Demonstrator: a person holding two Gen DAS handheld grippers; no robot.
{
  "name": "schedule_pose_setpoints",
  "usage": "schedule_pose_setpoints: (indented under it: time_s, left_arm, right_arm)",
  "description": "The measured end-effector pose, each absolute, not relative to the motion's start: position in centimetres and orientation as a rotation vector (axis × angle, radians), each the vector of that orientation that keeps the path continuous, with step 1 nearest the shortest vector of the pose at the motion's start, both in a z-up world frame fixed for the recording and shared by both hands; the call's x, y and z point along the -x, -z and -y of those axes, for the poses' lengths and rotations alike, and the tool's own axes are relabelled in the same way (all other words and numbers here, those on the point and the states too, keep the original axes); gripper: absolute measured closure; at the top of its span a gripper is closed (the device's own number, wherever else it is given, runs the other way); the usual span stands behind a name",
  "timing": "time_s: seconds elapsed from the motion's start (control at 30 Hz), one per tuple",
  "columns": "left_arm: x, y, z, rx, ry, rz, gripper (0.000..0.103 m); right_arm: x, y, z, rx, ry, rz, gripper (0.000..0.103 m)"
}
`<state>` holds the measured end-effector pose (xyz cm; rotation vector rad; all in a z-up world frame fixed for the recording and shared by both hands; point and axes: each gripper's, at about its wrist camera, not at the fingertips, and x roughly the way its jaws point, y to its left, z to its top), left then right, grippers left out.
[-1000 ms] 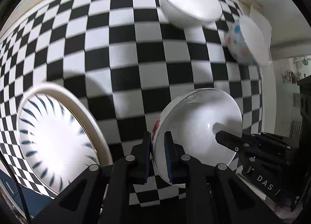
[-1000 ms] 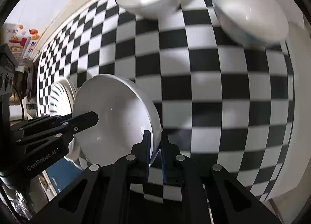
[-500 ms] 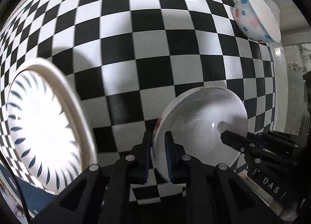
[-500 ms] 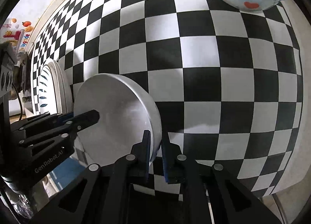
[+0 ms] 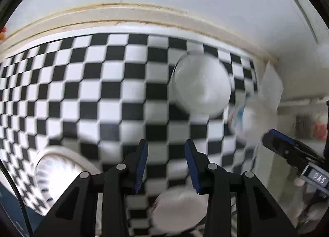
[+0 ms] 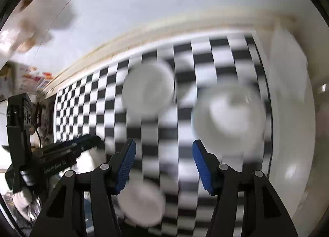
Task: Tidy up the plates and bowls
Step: 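Carry the white bowl with both grippers into another white bowl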
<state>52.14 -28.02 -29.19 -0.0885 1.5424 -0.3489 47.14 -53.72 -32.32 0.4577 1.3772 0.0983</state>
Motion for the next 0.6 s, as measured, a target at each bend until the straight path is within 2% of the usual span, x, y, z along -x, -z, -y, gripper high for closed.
schedule_pose_setpoints:
  time_s: [0.17, 0.33, 0.43, 0.47, 0.5, 0.6]
  left_arm:
    - [-56.7, 32.2, 31.1, 0.079, 0.344, -1.607, 0.068]
    - [-58.7, 35.2, 32.0, 0.071, 0.329, -1.671, 0.069]
    - [-59.0, 36.2, 32.6, 0.054, 0.341, -1.691, 0.07]
    - [-59.0, 36.3, 32.8, 0.046, 0.344, -1.688, 0.078]
    - [-59.0, 36.4, 32.9, 0.029, 0.336, -1.681, 0.081]
    - [-58.9, 36.4, 32.5, 0.026, 0.333, -1.657, 0.088]
  right_arm:
    - [-55.2, 35.2, 54.3, -0.378, -0.099, -1.432, 0.043]
    - [-59.2, 39.6, 54.2, -0.378, -0.112, -1.521, 0.044]
    - [-60.0, 41.7, 53.9, -0.376, -0.145, -1.576, 0.067]
    - [-60.1, 42.3, 53.8, -0.37, -0.149, -1.593, 0.082]
    - [-60.1, 42.7, 53.8, -0.353, -0.145, -1.603, 0.088]
    - [-60.2, 43.2, 53.1, -0.326, -0.135, -1.611, 0.093]
